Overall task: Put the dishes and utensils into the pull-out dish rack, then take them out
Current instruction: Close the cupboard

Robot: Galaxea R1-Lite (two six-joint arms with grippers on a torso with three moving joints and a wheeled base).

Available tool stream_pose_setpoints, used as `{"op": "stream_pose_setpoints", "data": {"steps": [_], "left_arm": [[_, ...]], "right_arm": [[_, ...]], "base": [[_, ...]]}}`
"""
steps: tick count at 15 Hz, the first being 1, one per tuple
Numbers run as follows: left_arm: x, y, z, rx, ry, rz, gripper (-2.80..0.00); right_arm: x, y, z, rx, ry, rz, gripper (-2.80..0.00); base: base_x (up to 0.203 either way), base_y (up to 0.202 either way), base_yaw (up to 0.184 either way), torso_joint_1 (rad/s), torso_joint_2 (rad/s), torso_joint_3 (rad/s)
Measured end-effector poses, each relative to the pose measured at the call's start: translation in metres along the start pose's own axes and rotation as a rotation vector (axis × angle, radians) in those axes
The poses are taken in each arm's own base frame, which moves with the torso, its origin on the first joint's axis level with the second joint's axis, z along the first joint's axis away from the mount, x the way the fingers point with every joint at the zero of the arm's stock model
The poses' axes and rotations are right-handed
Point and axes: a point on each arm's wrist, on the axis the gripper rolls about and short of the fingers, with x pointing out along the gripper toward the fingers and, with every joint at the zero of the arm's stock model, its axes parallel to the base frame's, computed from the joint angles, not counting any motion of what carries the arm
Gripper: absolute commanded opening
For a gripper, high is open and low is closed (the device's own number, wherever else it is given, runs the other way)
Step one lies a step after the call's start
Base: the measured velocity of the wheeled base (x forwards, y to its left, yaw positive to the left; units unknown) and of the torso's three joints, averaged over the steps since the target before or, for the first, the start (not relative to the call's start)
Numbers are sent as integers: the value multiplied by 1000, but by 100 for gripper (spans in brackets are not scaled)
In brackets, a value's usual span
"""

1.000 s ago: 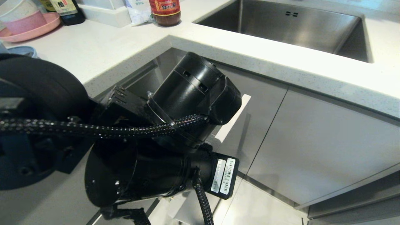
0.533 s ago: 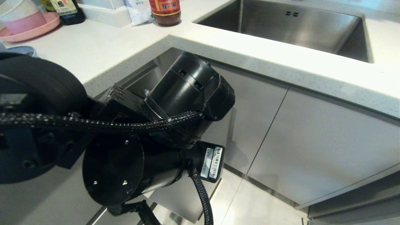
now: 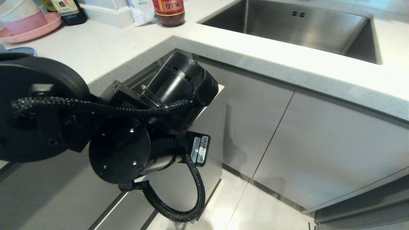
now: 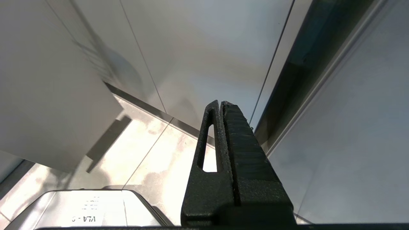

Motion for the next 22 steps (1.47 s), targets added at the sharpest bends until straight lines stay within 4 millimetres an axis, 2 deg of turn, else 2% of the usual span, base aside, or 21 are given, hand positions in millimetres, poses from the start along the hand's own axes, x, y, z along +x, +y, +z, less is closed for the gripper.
{"op": "stream_pose_setpoints", "data": {"steps": [7,17,22], "left_arm": [[18,28,11,-2,-4,119,-280],[51,101,35,-52,-52,338,-280],[55,106,32,-40,-39,355,-280]], "right_arm": [[0,0,0,1,0,0,-280],[0,0,0,0,0,0,-280],[0,0,0,1,1,0,-280]], "base": [[0,0,0,0,0,0],[0,0,0,0,0,0],[0,0,0,0,0,0]]}}
